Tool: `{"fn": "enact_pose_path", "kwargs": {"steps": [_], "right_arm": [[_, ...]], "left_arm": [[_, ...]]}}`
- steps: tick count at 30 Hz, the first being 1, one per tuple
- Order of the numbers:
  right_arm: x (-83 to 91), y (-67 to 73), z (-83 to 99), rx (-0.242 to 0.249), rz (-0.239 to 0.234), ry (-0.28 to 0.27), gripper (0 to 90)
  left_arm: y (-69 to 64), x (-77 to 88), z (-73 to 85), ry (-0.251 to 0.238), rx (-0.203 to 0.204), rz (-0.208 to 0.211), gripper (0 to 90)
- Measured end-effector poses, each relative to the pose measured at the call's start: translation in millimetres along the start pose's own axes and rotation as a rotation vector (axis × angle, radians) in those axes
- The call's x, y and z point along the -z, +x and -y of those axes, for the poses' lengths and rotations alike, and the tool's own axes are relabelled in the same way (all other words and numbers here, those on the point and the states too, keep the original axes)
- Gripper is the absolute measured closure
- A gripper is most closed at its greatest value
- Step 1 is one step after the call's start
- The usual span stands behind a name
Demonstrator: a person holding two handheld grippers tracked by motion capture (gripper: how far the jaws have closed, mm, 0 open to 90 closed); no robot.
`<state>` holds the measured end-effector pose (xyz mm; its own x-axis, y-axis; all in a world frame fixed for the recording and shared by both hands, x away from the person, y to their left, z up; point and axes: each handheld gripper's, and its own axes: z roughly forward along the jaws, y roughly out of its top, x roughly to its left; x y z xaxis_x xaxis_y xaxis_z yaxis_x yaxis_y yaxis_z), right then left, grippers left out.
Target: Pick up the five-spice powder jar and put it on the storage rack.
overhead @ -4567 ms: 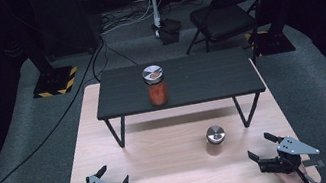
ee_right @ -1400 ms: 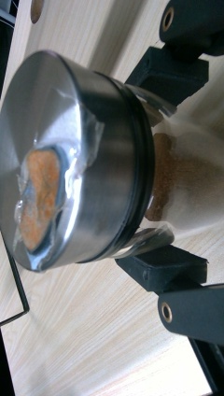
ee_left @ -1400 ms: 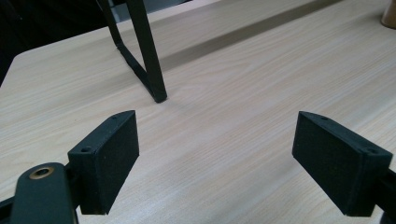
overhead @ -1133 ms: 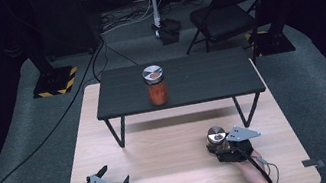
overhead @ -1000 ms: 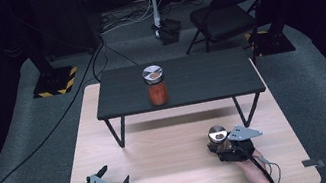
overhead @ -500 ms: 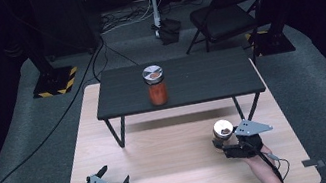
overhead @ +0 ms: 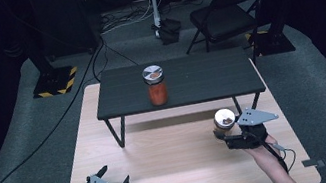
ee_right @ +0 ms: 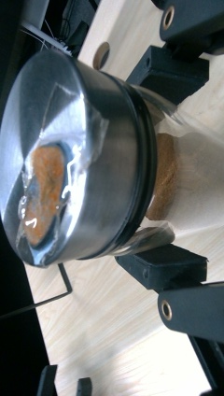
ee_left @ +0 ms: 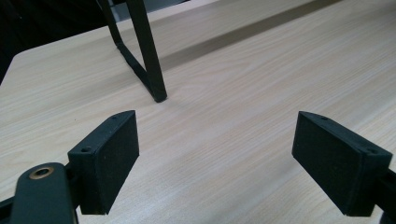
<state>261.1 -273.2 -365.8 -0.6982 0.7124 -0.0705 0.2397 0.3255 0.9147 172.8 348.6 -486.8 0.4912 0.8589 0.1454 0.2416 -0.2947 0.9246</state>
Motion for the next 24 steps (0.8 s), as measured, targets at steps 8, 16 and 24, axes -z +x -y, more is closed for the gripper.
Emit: {"fn": "enact_pose_path", "kwargs": {"steps": [8, 16, 24], "right_arm": [[6.3, -4.0, -24.1, -0.017, 0.005, -0.008, 30.1], [12.2, -8.0, -47.8, -0.012, 0.016, -0.008, 30.1], [17.9, -9.4, -68.4, -0.004, 0.037, -0.007, 30.1]], "left_arm": [[0.2, 0.0, 0.1, 0.0, 0.0, 0.001, 14.4], [0.5, 0.0, 0.0, 0.0, 0.001, 0.002, 14.4], [0.7, -0.2, -0.2, 0.001, 0.001, 0.002, 14.4]]}}
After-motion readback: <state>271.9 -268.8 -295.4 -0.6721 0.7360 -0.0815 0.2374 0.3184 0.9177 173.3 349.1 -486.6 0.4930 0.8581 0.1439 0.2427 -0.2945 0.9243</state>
